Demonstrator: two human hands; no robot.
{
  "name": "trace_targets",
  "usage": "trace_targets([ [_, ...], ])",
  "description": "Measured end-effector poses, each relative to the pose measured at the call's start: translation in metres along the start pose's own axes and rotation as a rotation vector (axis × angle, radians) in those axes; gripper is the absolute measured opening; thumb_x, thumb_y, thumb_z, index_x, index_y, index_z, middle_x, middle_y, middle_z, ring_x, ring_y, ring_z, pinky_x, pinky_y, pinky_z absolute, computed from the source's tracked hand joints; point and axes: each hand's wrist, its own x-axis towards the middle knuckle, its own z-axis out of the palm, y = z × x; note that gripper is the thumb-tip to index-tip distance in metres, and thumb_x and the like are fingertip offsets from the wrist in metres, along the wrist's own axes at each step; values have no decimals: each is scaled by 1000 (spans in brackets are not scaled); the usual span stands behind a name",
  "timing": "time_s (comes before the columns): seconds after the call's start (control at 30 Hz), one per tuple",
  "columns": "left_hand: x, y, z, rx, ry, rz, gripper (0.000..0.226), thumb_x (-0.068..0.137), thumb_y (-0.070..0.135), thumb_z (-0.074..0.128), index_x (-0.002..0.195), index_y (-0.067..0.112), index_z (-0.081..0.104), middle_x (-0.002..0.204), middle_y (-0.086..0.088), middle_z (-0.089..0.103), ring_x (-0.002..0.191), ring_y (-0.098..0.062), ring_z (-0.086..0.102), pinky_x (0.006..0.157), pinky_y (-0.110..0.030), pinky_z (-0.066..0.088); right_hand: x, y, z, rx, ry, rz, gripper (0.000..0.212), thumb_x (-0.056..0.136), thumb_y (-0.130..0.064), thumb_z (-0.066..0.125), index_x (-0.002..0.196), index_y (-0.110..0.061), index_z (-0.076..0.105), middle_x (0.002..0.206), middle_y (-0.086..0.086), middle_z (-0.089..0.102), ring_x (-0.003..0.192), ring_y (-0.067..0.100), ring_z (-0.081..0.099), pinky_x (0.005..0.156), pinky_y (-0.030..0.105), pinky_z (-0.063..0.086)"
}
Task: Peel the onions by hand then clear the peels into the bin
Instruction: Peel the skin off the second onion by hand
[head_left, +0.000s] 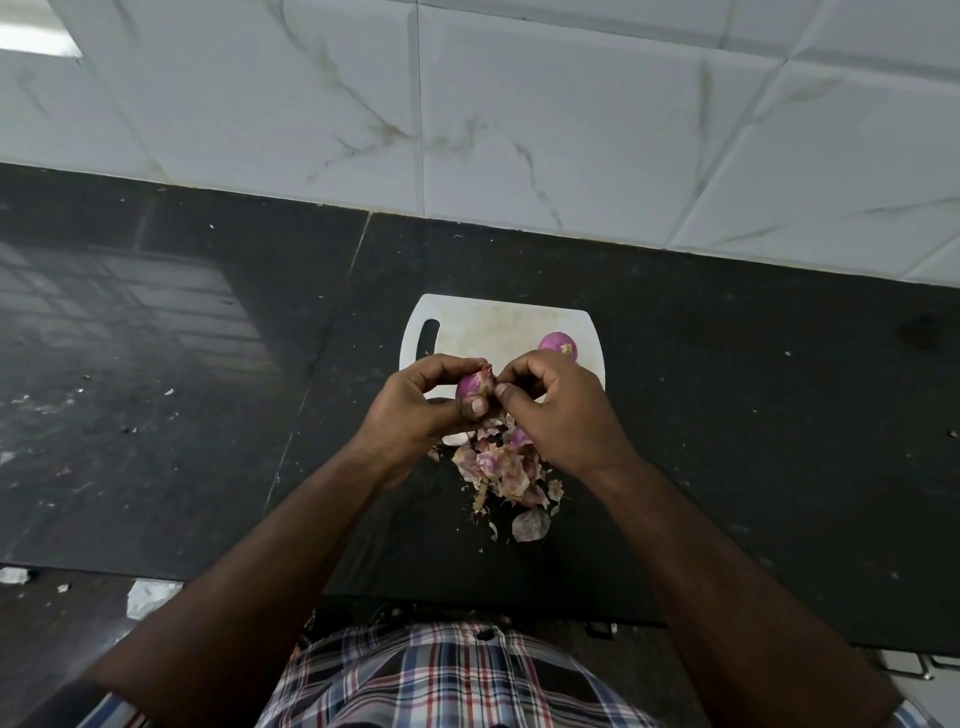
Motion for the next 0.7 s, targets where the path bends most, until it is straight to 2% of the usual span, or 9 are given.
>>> trace_targets([
  [0.13, 0, 1, -1, 1, -9, -9, 42, 66, 9, 82, 106, 18, 73, 117, -10, 70, 89, -31, 74, 78, -38, 61, 2, 0, -1, -105, -64, -75, 7, 95, -16, 58, 99, -14, 63, 97, -1, 61, 87, 7, 57, 69, 17, 45],
  [0.27, 0, 1, -2, 20, -2, -7, 41, 67, 11, 82, 106, 19, 73, 119, -10, 69, 90, -31, 75, 78, -36, 61, 1, 0, -5, -12, 8, -60, 13, 88, -13, 67, 100, -18, 67, 97, -10, 65, 90, 5, 63, 69, 14, 51],
  [0.33, 0, 1, -2, 34, -4, -3, 41, 67, 10, 82, 106, 17, 73, 120, -11, 69, 91, -31, 74, 79, -37, 61, 1, -1, -6, 54, 0, -54, 20, 85, -10, 70, 102, -21, 68, 95, -16, 66, 92, 2, 65, 68, 16, 55],
  [0.43, 0, 1, -1, 47, -20, -6, 42, 67, 8, 81, 108, 14, 72, 117, -10, 70, 88, -29, 75, 78, -35, 61, 1, 0, -8, 52, -5, -62, 21, 84, -10, 72, 101, -22, 68, 90, -16, 68, 92, 2, 66, 71, 21, 57],
  [0.5, -1, 3, 0, 59, -22, -8, 42, 67, 8, 81, 107, 14, 71, 115, -8, 70, 85, -25, 75, 75, -32, 61, 3, 1, -9, 39, -2, -72, 20, 85, -10, 72, 101, -22, 68, 88, -15, 68, 89, 1, 66, 71, 17, 56],
  [0.6, 0, 2, 0, 71, -22, -2, 41, 67, 10, 82, 107, 15, 73, 116, -10, 70, 88, -31, 74, 78, -36, 61, 3, -1, -10, -2, -15, -108, 19, 87, -10, 69, 102, -20, 65, 88, -13, 65, 86, 1, 65, 72, 13, 52],
  [0.7, 1, 0, 0, 65, -32, -13, 40, 69, 11, 82, 108, 14, 72, 118, -13, 69, 89, -34, 74, 80, -39, 61, -1, -1, -4, -69, -24, -180, 18, 90, -10, 64, 106, -16, 60, 94, -9, 60, 88, 10, 60, 75, 25, 53],
])
